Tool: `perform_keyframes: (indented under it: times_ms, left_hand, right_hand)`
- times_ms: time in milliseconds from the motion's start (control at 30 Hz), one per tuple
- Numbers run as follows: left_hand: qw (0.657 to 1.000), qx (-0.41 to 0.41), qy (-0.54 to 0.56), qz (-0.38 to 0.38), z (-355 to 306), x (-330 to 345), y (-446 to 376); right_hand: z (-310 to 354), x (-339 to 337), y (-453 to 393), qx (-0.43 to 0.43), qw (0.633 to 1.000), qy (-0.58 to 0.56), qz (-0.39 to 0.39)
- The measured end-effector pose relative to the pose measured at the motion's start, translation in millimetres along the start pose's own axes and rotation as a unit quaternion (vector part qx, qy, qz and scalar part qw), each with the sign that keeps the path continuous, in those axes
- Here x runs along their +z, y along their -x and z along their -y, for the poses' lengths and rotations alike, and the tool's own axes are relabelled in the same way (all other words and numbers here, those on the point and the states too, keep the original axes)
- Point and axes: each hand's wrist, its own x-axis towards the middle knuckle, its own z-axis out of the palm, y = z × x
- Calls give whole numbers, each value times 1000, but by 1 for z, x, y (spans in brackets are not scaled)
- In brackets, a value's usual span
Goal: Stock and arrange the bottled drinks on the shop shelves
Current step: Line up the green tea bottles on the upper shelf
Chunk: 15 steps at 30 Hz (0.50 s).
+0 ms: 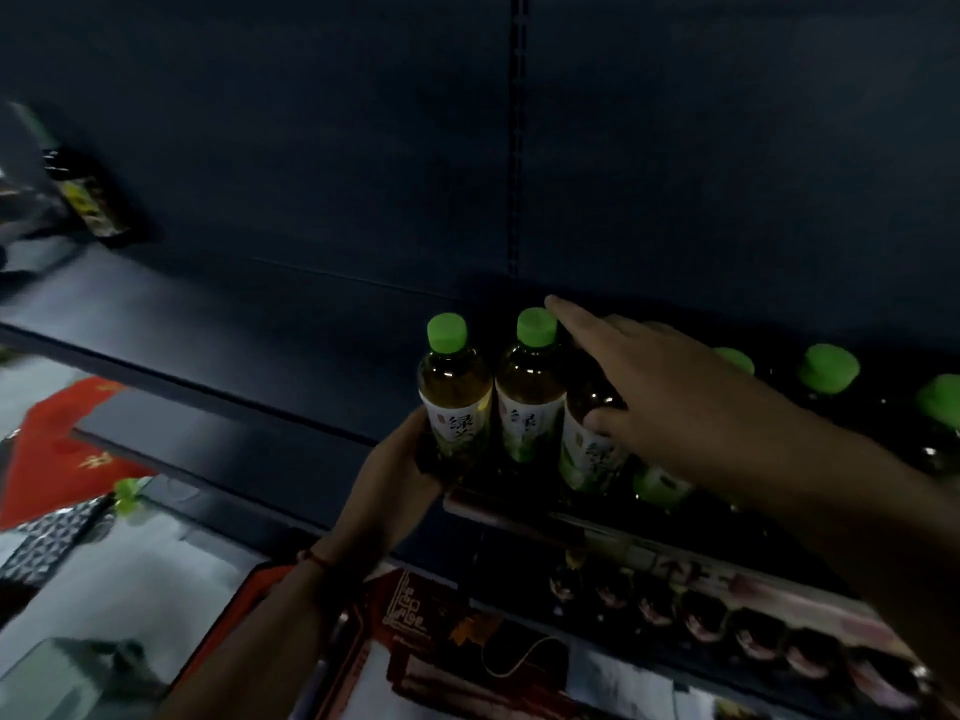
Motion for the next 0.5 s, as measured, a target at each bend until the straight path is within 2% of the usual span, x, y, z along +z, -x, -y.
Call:
perform_keyframes:
  times_ms: [100,200,300,500]
  left_hand:
    - [994,92,-27,50,6,-14,-4]
    - [994,59,10,86,12,-24,-18]
    - [990,85,26,113,17,-29,-26]
    - [987,83,33,132,25,-31,-33]
  right_hand:
    - [7,-4,-1,40,998,37,33]
    - [12,-7,0,73,996,34,42]
    - [16,-8,0,109,994,12,24]
    - [26,-6,-4,157,987,11,20]
